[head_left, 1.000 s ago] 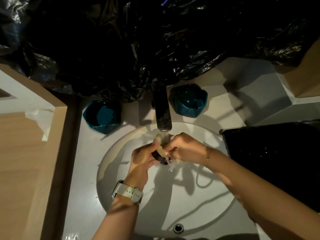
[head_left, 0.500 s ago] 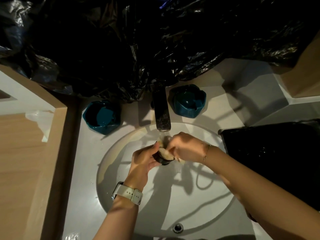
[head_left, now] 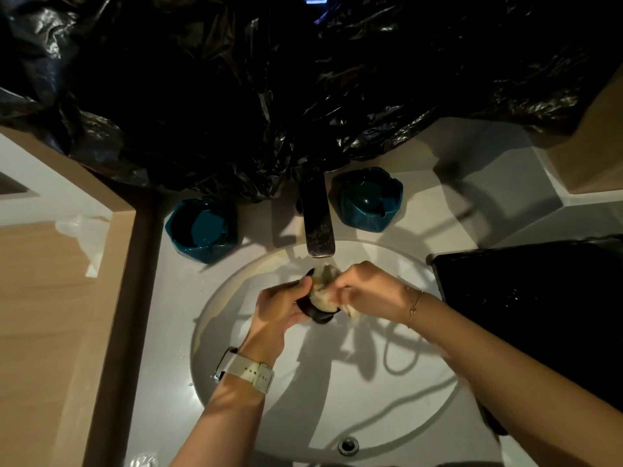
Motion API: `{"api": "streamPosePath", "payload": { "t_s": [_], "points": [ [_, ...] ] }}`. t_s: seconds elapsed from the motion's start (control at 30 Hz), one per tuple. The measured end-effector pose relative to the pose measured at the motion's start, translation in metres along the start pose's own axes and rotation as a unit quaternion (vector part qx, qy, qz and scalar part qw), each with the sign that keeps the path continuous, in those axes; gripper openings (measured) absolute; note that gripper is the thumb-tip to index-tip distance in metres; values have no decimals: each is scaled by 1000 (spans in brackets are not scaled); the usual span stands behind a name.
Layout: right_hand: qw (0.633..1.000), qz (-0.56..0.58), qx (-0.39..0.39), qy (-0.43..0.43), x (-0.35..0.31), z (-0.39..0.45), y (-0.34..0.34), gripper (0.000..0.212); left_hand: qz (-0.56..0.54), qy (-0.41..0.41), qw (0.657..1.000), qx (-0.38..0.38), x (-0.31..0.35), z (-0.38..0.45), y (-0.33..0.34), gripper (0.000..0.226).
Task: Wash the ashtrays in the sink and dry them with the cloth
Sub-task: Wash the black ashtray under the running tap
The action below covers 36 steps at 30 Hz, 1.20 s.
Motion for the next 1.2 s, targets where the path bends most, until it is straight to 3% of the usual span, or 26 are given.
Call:
{"api": "streamPosePath", "payload": {
  "t_s": [0.03,0.17,0.3,0.4,0.5,0.63,0.7,0.77,0.83,0.93,1.03,1.13,1.2],
  "points": [
    [998,42,21,47,-2,5,-3,24,3,2,1000,-7,-2,-1,2,29],
    [990,115,80,8,-17,7,10,19,-5,18,1000,-16,-5,-3,1,31],
    [981,187,57,-5,-11,-7,19,17,-18,33,999,-30,-6,-5,-9,31],
    [939,316,129,-32,1,-25,11,12,-18,48,998,-40,-10,-8,-11,30],
    [855,482,189,-1,14,-38,7,25,-15,71,996,-44,-9,-13,-12,32],
    [807,551,212,19,13,-36,20,16,-32,86,994,-57,-10,-19,-10,36],
    [818,532,217,22,7,-31,38,11,-40,95,994,-47,-12,-21,-4,34],
    [838,497,224,28,3,-25,55,24,-35,102,994,-35,-14,-23,2,32],
    [850,464,244,43,-2,-17,59,24,-33,97,994,-32,-19,-26,6,31],
    [855,443,249,101,-6,-2,50,26,-40,94,994,-36,-23,-30,10,31],
    [862,442,229,99,-4,7,61,35,-58,114,992,18,-18,-24,11,28],
    [837,489,244,20,-3,6,89,45,-51,142,987,58,-13,-15,12,25],
    [815,521,248,57,-5,5,86,40,-43,142,988,53,-14,-17,14,24]
  ]
}}
Point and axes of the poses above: each hand's wrist, its own z-axis towards the middle knuckle, its own y-axis out of the palm, x = y × z, the point moved 1 cm from there along z, towards the middle knuckle, and after that the axes turned 1 degree about -z, right-handed, at the moved point
